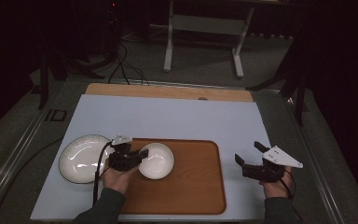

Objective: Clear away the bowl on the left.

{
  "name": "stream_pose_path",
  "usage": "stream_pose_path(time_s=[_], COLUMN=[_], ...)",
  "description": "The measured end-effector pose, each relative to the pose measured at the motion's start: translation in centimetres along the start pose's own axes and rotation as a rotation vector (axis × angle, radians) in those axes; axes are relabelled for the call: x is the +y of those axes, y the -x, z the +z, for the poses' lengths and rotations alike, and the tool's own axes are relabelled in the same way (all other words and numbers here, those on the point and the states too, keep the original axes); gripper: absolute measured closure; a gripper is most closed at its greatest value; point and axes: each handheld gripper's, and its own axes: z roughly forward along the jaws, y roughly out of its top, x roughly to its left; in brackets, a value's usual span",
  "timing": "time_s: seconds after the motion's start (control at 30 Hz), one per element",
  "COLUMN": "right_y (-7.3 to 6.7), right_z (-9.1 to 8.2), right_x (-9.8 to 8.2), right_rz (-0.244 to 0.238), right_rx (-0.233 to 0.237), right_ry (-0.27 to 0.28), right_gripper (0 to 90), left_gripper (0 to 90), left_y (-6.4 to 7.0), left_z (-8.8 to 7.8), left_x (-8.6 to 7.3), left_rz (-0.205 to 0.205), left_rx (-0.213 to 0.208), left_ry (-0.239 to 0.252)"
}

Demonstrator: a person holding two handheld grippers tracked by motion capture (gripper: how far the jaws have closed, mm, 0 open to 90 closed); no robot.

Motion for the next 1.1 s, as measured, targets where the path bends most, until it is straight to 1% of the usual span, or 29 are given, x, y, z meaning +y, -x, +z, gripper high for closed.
stream_pose_path(time_s=[0.1, 0.23, 0.33, 0.43, 0.53, 0.67, 0.83, 0.9, 1.1], right_y=[0.0, 0.1, 0.0, 0.0, 0.1, 0.0, 0.0, 0.0, 0.1], right_z=[0.0, 0.0, 0.0, 0.0, 0.0, 0.0, 0.0, 0.0, 0.0], right_x=[0.0, 0.0, 0.0, 0.0, 0.0, 0.0, 0.0, 0.0, 0.0], right_rz=[0.0, 0.002, 0.001, 0.003, 0.002, 0.002, 0.003, 0.003, 0.004], right_rx=[0.0, 0.0, 0.0, -0.001, 0.0, 0.001, 0.0, 0.001, -0.001], right_ry=[0.001, 0.002, 0.002, 0.002, 0.002, 0.002, 0.002, 0.001, 0.002], right_gripper=[11.3, 11.3, 11.3, 11.3, 11.3, 11.3, 11.3, 11.3, 11.3], left_gripper=[80.8, 80.8, 80.8, 80.8, 80.8, 80.7, 80.5, 80.6, 80.8], left_y=[0.2, 0.4, 0.4, 0.6, 0.8, 1.0, 1.1, 1.0, 1.3], left_z=[0.4, 1.0, 1.5, 1.8, 2.1, 2.6, 2.8, 2.9, 2.9], left_x=[-0.2, -0.5, -0.8, -1.0, -1.2, -1.4, -1.7, -1.8, -1.9], left_rz=[0.004, 0.007, -0.006, 0.002, 0.004, 0.007, -0.017, -0.029, -0.013], left_rx=[-0.007, 0.0, -0.001, 0.0, -0.009, -0.007, -0.024, -0.037, 0.0], left_ry=[-0.011, -0.029, -0.042, -0.057, -0.067, -0.084, -0.083, -0.088, -0.094])
